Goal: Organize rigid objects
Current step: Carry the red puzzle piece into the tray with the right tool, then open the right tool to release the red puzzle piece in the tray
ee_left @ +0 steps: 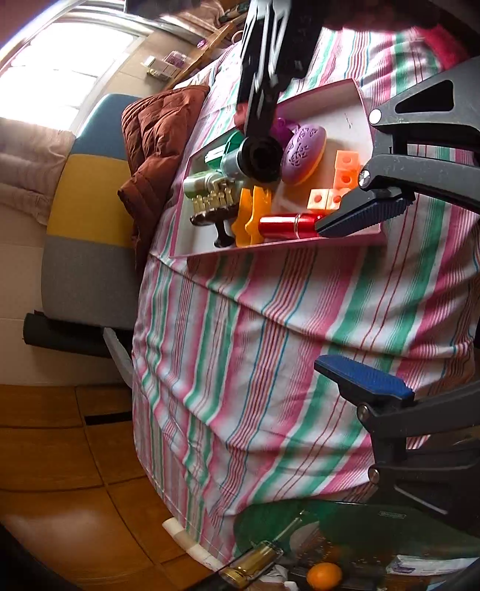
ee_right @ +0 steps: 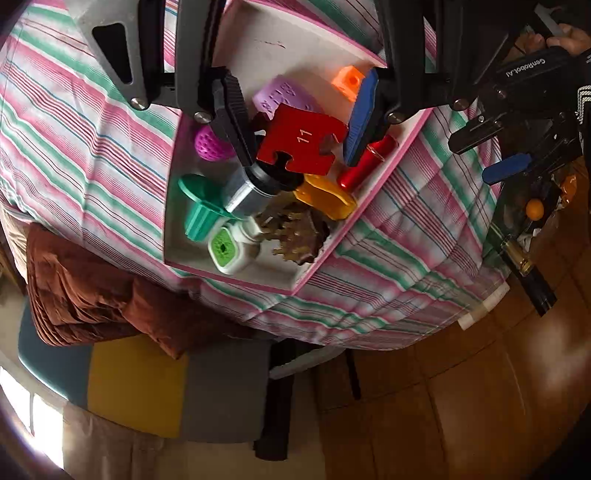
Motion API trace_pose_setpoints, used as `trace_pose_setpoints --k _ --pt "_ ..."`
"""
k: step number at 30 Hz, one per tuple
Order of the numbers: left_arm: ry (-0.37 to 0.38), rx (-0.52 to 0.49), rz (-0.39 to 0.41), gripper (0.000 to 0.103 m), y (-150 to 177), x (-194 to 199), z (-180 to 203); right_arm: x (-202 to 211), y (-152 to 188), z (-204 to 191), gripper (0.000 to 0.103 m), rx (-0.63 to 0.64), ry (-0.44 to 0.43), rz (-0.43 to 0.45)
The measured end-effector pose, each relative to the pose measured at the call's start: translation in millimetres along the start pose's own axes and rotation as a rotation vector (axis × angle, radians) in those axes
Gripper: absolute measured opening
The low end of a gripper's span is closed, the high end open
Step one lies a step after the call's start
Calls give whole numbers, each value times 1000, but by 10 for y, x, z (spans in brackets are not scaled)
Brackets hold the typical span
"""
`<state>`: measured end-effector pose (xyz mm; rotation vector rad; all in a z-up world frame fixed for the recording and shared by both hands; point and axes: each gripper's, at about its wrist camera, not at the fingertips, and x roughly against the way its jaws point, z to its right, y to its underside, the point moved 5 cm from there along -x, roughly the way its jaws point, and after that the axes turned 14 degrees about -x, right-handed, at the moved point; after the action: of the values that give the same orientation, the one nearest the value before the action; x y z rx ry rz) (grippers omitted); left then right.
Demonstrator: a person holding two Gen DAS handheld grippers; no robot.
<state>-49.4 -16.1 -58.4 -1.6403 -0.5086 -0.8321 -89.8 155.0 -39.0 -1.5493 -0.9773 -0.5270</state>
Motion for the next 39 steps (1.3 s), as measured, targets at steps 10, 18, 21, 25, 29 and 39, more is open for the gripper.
trace_pose_setpoints --k 10,18,21,25,29,39 --pt "6 15 -16 67 67 -57 -40 -603 60 -212 49 6 15 -110" --pt "6 17 -30 67 105 -104 -33 -738 153 -98 51 -41 25 -137" --pt "3 20 -33 67 107 -109 -33 -708 153 -72 51 -58 12 -128" --pt "0 15 -33 67 97 -100 -15 -643 146 -41 51 -83 -1 -110" --pt "-10 10 -22 70 66 -63 16 -571 131 -62 51 -99 -2 -79" --pt "-45 -41 42 88 -80 133 217 -106 228 86 52 -162 94 59"
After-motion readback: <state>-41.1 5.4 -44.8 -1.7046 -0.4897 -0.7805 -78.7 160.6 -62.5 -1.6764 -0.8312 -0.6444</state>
